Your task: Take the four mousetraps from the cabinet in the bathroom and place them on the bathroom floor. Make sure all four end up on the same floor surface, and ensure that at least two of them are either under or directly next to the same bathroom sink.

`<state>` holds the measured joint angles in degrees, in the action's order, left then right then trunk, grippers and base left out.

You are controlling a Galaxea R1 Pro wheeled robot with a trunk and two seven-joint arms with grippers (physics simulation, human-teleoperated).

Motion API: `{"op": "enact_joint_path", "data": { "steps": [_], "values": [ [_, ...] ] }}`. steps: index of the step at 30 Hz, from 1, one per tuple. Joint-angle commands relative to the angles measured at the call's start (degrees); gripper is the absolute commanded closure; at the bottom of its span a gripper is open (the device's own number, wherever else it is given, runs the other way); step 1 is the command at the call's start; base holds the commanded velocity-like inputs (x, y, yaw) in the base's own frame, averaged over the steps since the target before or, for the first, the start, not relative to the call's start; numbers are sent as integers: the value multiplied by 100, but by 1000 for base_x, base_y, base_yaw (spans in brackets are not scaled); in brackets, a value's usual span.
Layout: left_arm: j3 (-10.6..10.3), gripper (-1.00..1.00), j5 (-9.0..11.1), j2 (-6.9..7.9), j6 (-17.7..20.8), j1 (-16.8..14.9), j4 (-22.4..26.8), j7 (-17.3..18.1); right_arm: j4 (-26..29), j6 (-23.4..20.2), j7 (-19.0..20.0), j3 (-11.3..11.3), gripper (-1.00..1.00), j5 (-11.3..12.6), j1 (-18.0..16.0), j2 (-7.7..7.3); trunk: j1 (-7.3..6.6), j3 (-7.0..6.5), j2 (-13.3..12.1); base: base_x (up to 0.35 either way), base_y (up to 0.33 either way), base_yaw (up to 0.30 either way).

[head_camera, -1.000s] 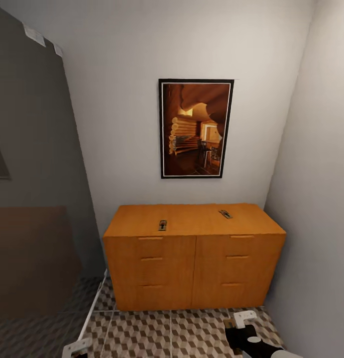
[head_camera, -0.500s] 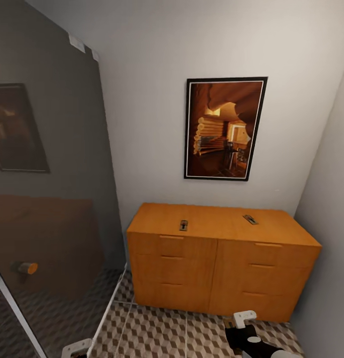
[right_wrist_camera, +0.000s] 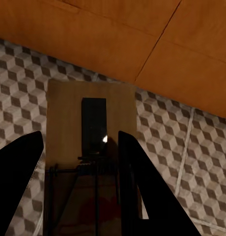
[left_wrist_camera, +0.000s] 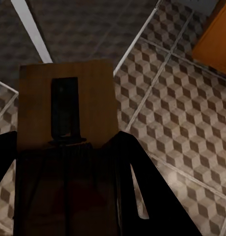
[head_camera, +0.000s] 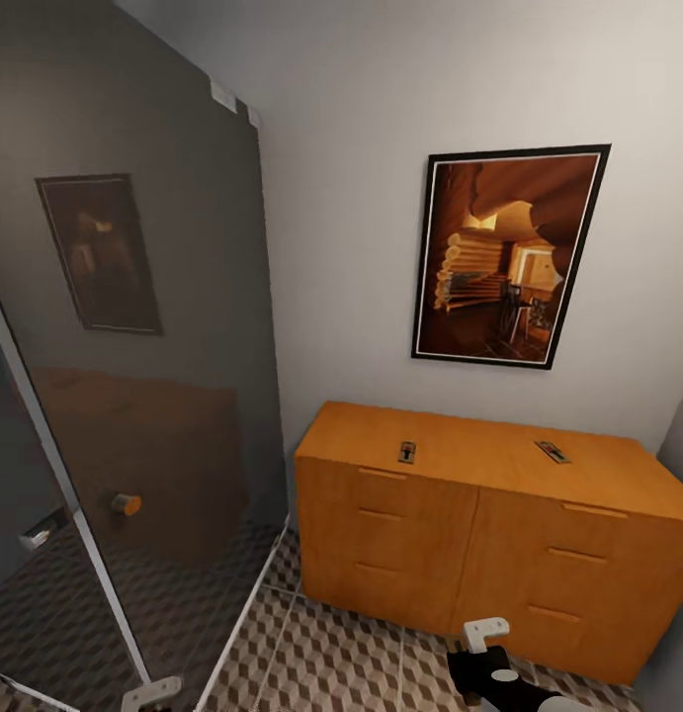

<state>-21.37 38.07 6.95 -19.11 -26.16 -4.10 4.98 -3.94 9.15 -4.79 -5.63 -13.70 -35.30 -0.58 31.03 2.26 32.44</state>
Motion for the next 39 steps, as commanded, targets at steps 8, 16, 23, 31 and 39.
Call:
{"op": "enact_joint_path", "data": {
  "steps": [8,16,23,31,39],
  "values": [
    [-34,100,45,13,-25,-12,-30,41,-28,48,-14,-46,100,-58,-12,-3,3,12,11,0,0,298],
    [-34,100,47,17,-22,-12,-29,41,-28,47,-14,-48,100,-61,-12,-3,3,12,11,0,0,298],
    [-34,100,50,16,-18,-12,-29,40,-28,47,-14,-47,100,-62,-12,-3,3,12,11,-55,27,298],
    [-34,100,51,18,-21,-12,-29,38,-27,47,-14,-48,100,-62,-12,-3,3,12,11,-142,98,298],
    [-34,100,49,17,-22,-12,-30,38,-28,47,-20,-50,100,-62,-12,-3,3,12,11,-11,8,298]
  ]
}}
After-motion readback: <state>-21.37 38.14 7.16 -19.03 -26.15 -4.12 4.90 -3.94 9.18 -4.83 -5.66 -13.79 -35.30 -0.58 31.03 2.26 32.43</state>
